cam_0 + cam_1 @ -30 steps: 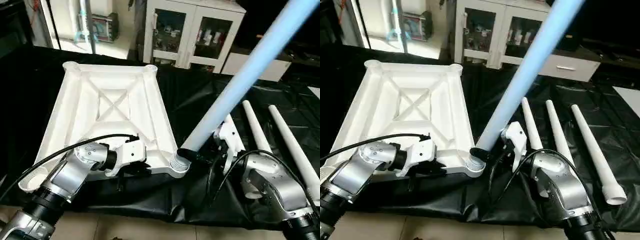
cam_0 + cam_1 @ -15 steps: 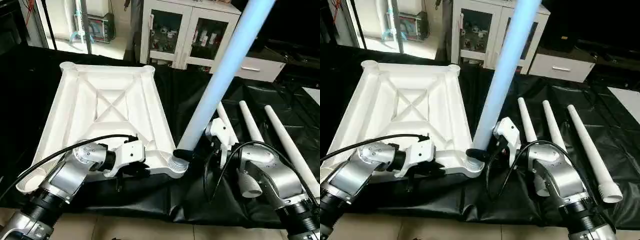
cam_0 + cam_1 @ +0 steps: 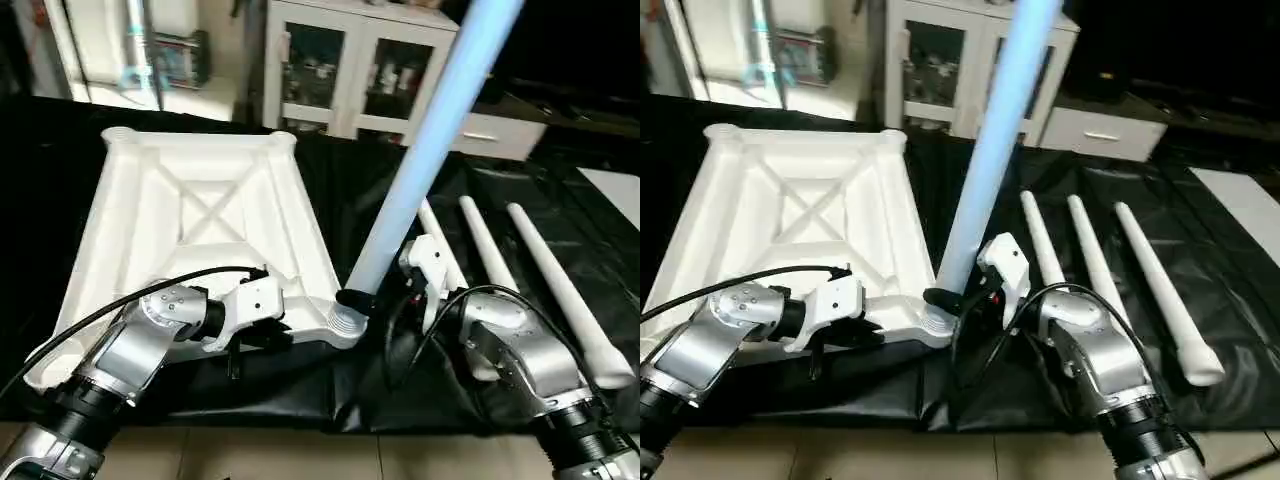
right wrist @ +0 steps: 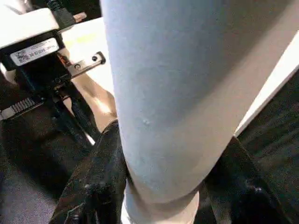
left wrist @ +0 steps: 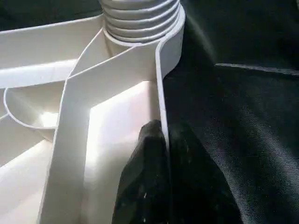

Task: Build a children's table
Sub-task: Insert table leg to table base

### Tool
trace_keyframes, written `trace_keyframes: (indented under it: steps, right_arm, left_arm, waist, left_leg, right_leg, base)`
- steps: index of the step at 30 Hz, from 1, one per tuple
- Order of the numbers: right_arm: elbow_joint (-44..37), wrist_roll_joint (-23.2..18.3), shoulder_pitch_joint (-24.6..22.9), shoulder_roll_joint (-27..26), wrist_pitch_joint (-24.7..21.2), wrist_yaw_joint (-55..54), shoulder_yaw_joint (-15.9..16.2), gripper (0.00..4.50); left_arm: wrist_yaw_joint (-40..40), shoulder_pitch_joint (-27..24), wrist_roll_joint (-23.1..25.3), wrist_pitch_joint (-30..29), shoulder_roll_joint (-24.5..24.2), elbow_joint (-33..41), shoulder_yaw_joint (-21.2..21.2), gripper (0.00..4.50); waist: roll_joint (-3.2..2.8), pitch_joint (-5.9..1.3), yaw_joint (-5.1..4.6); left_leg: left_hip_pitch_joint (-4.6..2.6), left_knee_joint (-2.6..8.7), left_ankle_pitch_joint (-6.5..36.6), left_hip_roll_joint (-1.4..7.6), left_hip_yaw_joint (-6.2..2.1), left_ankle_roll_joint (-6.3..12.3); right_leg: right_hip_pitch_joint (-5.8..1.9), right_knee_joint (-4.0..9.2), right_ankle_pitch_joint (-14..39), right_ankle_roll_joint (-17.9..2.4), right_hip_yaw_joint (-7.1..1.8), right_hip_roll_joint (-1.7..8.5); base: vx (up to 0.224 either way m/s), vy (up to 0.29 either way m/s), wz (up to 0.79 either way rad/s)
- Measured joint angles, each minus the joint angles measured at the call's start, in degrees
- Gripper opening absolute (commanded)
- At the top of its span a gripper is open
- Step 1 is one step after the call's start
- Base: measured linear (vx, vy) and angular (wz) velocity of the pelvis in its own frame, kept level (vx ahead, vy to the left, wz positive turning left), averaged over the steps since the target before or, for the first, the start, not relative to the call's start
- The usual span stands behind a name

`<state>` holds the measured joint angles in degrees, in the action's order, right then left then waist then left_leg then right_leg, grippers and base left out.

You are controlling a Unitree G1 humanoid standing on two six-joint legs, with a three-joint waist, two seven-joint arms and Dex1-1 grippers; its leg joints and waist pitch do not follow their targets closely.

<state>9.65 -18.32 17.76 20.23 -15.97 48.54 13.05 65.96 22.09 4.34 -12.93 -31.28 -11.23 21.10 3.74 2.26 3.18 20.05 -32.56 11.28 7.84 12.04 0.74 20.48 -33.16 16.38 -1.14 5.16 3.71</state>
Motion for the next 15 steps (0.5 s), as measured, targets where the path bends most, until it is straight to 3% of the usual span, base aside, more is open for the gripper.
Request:
trace_keyframes:
  steps: [1, 2, 3, 4, 5, 6, 7, 8, 10, 14, 15]
  right_arm:
    - [0.02, 0.05, -0.12, -0.04, 0.07, -0.02, -0.01, 1.85]
    - [-0.02, -0.01, -0.36, -0.08, 0.38, 0.03, -0.27, 1.85]
    - [0.01, -0.03, -0.26, -0.04, 0.46, 0.06, -0.34, 1.85]
    - [0.05, -0.03, 0.49, 0.19, 0.46, 0.10, -0.33, 1.85]
    - [0.05, -0.03, 0.44, 0.09, 0.56, 0.11, -0.31, 1.85]
    - [0.08, -0.04, 0.16, -0.24, 0.93, 0.10, -0.39, 1.85]
    - [0.10, -0.02, -0.11, -0.52, 1.19, -0.05, -0.64, 1.85]
    - [0.16, 0.00, -0.16, -0.55, 1.20, -0.11, -0.64, 1.85]
    - [0.46, 0.04, 0.04, -0.66, 1.20, -0.11, -0.54, 1.85]
    - [0.46, 0.04, 0.02, -0.85, 1.36, -0.11, -0.63, 1.85]
    - [0.47, 0.04, 0.02, -0.85, 1.37, -0.11, -0.63, 1.85]
  left_arm:
    - [-0.02, 0.12, 0.01, 0.00, 0.05, -0.30, 0.06, 0.00]
    - [-0.20, 0.53, 0.07, 0.02, 0.32, -0.53, 0.20, 0.00]
    - [-0.16, 0.56, 0.12, 0.21, 0.40, -0.40, 0.20, 0.00]
    - [-0.16, 0.58, 0.12, 0.37, 0.53, -0.10, 0.17, 0.00]
    - [-0.15, 0.22, -0.25, 0.37, 0.52, -0.07, 0.03, 0.00]
    - [-0.15, 0.04, -0.58, 0.33, 0.47, -0.23, -0.01, 0.00]
    - [-0.14, -0.04, -0.74, 0.30, 0.45, -0.32, 0.00, 0.00]
    - [-0.01, 0.03, -0.65, 0.31, 0.28, -0.24, 0.00, 0.00]
    - [0.04, 0.20, -0.39, 0.31, 0.22, -0.22, -0.04, 0.00]
    - [0.04, 0.09, -0.64, 0.34, 0.21, -0.34, -0.12, 0.00]
    - [0.04, 0.09, -0.64, 0.34, 0.21, -0.34, -0.12, 0.00]
  waist:
    - [0.22, 0.04, 0.28]
    - [1.09, -0.13, 0.95]
    - [2.60, -0.61, 1.52]
    - [2.67, -0.53, 2.29]
    - [1.86, -0.56, 2.99]
    - [0.85, -0.57, 2.81]
    - [0.14, -0.31, 1.82]
    - [0.14, -0.37, 1.50]
    - [0.42, -0.42, 1.13]
    - [0.70, -0.48, 0.80]
    - [0.71, -0.48, 0.79]
  left_leg:
    - [-0.01, 1.06, -0.01, -0.03, 0.86, -0.02]
    - [-0.33, 2.02, -0.19, -0.13, 2.64, -0.31]
    - [-0.67, 2.79, -0.40, -0.45, 4.13, -1.15]
    - [-0.51, -0.91, 0.99, -1.13, 0.21, -3.52]
    - [-0.48, -3.47, 0.93, -1.43, -4.65, -3.67]
    - [-0.88, -3.79, 2.93, -1.02, -6.41, -3.96]
    - [-1.07, -3.29, 3.13, -0.78, -6.32, -4.19]
    - [-1.27, -2.84, 3.22, -0.35, -6.09, -4.10]
    - [-1.32, -1.83, 3.21, 0.07, -5.32, -4.11]
    - [-1.29, -1.18, 3.09, 0.59, -3.71, -4.25]
    - [-1.31, -1.12, 3.09, 0.60, -3.64, -4.26]
  right_leg:
    - [-0.41, -1.64, 1.54, -1.19, 0.39, 0.56]
    - [-0.36, -3.87, 2.58, -2.26, 0.15, 1.15]
    - [-0.07, -3.90, 3.38, -1.30, -0.75, 2.17]
    - [0.54, -3.82, 2.24, 0.80, -1.33, 2.49]
    - [-0.12, -3.89, 0.81, 1.32, -0.75, 2.31]
    - [-0.45, -3.93, -0.24, 1.47, 0.33, 2.47]
    - [-0.55, -3.54, -0.37, 1.48, 0.35, 2.15]
    - [-0.77, -2.95, -0.40, 1.42, -0.03, 1.54]
    - [-0.85, -1.88, -1.06, 0.58, -0.11, 1.35]
    - [-0.76, -1.88, -1.66, 0.60, -0.79, 1.46]
    - [-0.75, -1.88, -1.66, 0.60, -0.83, 1.46]
  base:
    - [-0.074, 0.011, 0.10]
    - [-0.046, -0.034, 0.22]
    - [0.112, -0.089, 0.02]
    - [0.112, -0.089, 0.02]
    - [0.162, -0.029, -0.39]
    - [0.023, 0.037, -0.19]
    - [0.023, 0.037, -0.19]
    - [-0.022, -0.013, 0.20]
    - [0.000, 0.000, 0.00]
    - [0.000, 0.000, 0.00]
    - [0.000, 0.000, 0.00]
